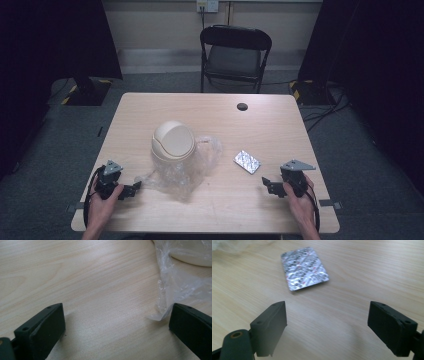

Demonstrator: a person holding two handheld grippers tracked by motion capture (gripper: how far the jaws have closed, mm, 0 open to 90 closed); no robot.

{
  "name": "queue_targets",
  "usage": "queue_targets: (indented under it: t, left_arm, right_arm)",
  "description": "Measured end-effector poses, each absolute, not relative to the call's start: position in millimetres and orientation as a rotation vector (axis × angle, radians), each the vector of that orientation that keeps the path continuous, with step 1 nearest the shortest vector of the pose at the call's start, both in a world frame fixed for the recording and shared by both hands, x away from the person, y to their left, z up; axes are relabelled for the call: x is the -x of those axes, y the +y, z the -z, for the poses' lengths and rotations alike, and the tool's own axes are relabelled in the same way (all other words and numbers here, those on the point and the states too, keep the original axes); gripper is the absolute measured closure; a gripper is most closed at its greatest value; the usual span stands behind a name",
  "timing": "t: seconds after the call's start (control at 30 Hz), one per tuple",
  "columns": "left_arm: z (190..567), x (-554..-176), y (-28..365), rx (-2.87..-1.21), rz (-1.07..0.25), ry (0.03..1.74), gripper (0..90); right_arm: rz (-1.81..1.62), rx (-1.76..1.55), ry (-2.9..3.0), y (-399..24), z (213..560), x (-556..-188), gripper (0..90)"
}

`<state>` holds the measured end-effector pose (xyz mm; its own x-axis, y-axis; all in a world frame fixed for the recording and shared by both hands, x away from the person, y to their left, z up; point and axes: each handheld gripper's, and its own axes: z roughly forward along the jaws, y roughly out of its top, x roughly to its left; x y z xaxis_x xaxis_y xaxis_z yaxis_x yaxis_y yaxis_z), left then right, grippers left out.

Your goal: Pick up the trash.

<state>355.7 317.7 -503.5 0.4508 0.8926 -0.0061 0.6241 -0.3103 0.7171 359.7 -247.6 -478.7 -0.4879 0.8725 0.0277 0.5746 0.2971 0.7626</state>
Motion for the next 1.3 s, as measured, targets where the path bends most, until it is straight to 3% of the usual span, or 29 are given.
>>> queue_targets:
  t: [1.3]
  left_arm:
    - [503, -349, 320, -2.06, -0.518, 1.246, 0.0]
  right_arm:
    - [-1.304, -0.93, 2.383, -86, 400, -416, 15.2]
